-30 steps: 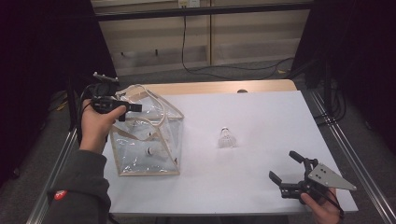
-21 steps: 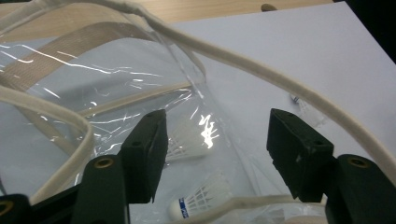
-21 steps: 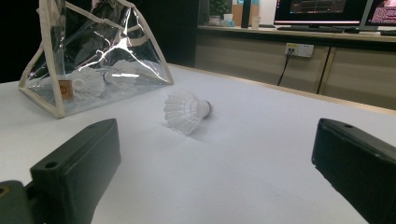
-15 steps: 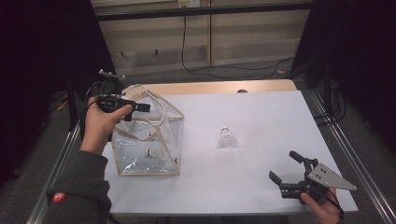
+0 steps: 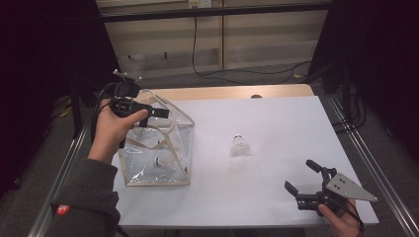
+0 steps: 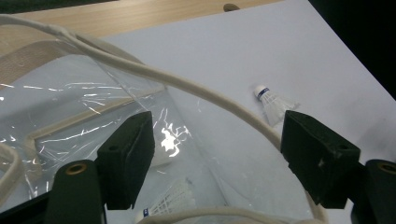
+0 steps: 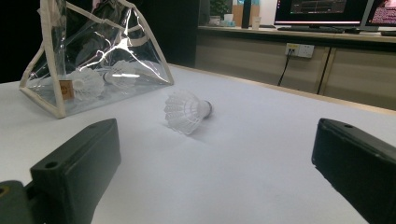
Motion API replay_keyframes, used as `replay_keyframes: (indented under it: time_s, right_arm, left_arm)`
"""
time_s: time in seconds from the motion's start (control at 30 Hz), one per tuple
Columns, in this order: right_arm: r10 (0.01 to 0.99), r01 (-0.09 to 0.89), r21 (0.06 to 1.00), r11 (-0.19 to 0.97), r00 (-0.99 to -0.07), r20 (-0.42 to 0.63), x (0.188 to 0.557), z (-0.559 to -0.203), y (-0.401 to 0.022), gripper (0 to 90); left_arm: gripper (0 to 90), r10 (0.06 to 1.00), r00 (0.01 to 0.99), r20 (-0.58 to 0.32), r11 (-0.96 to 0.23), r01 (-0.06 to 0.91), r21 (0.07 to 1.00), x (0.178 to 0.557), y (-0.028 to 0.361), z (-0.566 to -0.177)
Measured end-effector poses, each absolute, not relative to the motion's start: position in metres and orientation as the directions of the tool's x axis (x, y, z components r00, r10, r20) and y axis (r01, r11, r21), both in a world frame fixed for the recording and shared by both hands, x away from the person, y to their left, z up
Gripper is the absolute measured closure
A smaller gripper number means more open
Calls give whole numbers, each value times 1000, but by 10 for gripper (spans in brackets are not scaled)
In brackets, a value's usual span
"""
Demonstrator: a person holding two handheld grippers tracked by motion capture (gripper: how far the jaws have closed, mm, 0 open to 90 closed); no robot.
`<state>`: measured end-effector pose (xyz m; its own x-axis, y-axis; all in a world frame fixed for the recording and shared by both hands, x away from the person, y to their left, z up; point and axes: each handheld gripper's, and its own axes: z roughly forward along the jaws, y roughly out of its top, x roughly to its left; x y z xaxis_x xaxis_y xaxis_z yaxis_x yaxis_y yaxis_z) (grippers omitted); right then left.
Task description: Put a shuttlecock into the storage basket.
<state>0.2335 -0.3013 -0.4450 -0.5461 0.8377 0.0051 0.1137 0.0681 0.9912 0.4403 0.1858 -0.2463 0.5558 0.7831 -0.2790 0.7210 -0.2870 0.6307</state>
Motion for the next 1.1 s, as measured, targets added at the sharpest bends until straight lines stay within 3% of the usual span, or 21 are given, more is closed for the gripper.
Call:
replay_keyframes:
  time_s: [1.1]
  right_arm:
    - [835,112,991,73,-550,1,233,-445,-301,12]
  left_arm:
    - [198,702,646,-299,-357,683,637,430,143,-232]
